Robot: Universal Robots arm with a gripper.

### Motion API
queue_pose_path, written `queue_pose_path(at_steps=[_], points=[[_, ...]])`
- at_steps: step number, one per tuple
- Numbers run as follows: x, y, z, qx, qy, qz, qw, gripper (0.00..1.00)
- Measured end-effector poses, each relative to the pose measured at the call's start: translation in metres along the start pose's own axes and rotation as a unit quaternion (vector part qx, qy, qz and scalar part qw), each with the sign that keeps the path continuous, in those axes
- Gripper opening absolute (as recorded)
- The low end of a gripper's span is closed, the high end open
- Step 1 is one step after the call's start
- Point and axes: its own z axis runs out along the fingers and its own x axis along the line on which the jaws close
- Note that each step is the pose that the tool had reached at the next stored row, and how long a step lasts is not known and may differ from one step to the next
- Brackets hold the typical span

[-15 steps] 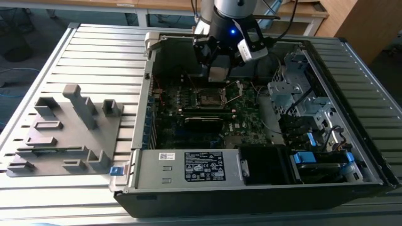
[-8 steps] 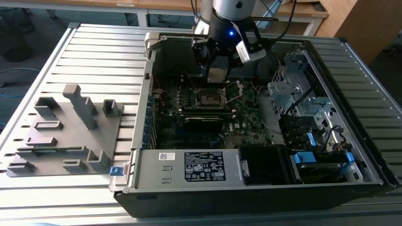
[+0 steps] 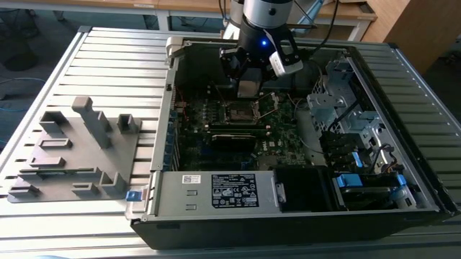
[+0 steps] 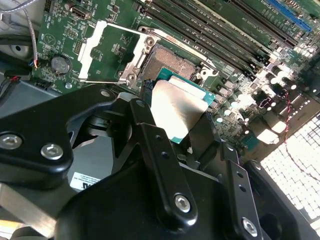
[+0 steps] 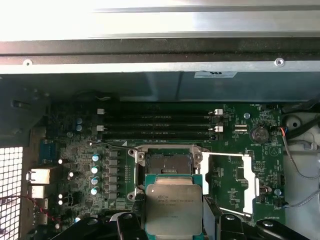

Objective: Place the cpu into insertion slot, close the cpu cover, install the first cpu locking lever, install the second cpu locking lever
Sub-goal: 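Place the cpu into insertion slot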

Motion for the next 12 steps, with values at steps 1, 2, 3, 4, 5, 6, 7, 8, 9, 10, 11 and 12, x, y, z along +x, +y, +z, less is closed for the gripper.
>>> queue_pose_path(at_steps=[1, 2, 3, 4, 5, 6, 7, 8, 9, 10, 11, 12], points=[[0.0000, 0.0000, 0.0000, 0.0000, 0.0000, 0.000, 1.00000, 0.54], [0.0000, 0.0000, 0.0000, 0.0001, 0.0000, 0.000, 1.00000, 0.54], [0.0000, 0.0000, 0.0000, 0.0000, 0.0000, 0.000, 1.00000, 0.54], [0.0000, 0.0000, 0.0001, 0.0000, 0.0000, 0.000, 1.00000, 0.54], [0.0000, 0.0000, 0.0002, -0.0001, 0.0000, 0.000, 1.00000, 0.54], [0.0001, 0.0001, 0.0004, -0.0001, -0.0001, 0.000, 1.00000, 0.54], [0.0002, 0.0003, 0.0006, -0.0002, -0.0001, 0.000, 1.00000, 0.54], [0.0003, 0.0007, 0.0007, -0.0001, -0.0001, 0.000, 1.00000, 0.54], [0.0005, 0.0012, 0.0008, 0.0000, 0.0000, 0.000, 1.00000, 0.54], [0.0007, 0.0017, 0.0011, 0.0000, 0.0000, 0.000, 1.00000, 0.54], [0.0009, 0.0022, 0.0014, 0.0002, 0.0000, 0.000, 1.00000, 0.54], [0.0010, 0.0023, 0.0020, 0.0006, 0.0000, 0.000, 1.00000, 0.54]])
